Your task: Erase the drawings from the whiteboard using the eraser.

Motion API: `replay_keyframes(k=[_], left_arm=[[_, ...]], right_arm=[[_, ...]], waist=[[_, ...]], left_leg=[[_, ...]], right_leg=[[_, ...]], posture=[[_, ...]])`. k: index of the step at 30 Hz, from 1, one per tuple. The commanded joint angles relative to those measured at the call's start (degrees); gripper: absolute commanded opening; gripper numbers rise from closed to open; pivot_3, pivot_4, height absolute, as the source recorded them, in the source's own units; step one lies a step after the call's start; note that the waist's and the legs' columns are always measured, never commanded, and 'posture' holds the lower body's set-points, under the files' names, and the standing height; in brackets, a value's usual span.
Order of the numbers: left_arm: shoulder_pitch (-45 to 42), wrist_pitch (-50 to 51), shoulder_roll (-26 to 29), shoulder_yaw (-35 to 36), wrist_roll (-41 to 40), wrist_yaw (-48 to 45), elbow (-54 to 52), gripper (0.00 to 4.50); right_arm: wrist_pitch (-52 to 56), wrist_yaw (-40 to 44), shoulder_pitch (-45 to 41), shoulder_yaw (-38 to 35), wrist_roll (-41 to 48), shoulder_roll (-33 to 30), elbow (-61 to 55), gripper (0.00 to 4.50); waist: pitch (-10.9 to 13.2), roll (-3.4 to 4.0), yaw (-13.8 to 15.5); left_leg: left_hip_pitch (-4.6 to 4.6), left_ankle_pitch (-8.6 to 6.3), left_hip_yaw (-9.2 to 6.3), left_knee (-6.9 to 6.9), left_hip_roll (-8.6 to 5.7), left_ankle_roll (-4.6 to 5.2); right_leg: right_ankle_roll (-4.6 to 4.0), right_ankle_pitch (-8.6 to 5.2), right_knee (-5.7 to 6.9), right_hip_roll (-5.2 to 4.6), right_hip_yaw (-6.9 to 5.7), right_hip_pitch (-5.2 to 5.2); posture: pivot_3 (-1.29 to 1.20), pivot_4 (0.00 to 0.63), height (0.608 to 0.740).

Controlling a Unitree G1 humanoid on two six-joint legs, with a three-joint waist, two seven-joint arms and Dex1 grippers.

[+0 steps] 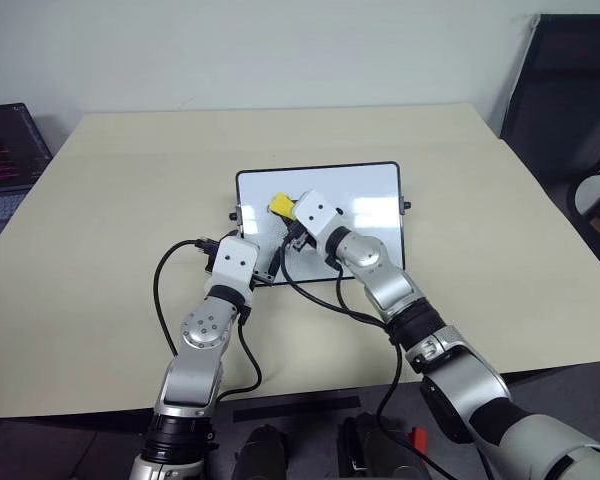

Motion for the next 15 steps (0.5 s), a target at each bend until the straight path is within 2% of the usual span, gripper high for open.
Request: replay_keyframes(k=[1,8,15], left_arm=[[-0.49,-1.52,0.22,0.09,-0.17,0.12,-1.18,4.50],[0.02,-1.60,0.07,-0.12,-0.07,0.21,-1.69,4.50],[0.31,-1.57,0.14,-0.16,-0.05,0.13,-1.98,4.50]], right_arm=[[-0.03,-0.74,-3.32,-0.57,0.00,1.58,1.36,1.18],[-1.08,-0.60,-4.21,-0.17,-0.20,2.71,2.89,1.18],[2.04,1.80,2.09,1.49,-2.26,-1.58,-3.08,1.18]], waist=[[0.00,0.00,-0.02],[0.00,0.00,0.09],[0.00,0.00,0.10]], left_leg=[[0.00,0.00,0.00,0.00,0.00,0.00],[-0.10,0.00,-0.01,-0.01,-0.01,0.00],[-0.08,0.00,-0.05,-0.01,-0.01,0.00]], right_leg=[[0.00,0.00,0.00,0.00,0.00,0.00],[0.00,0.00,-0.12,0.00,-0.01,-0.02],[0.00,0.00,-0.08,-0.01,-0.01,-0.01]], posture=[[0.00,0.150,0.740],[0.00,0.150,0.740],[0.00,0.150,0.740]])
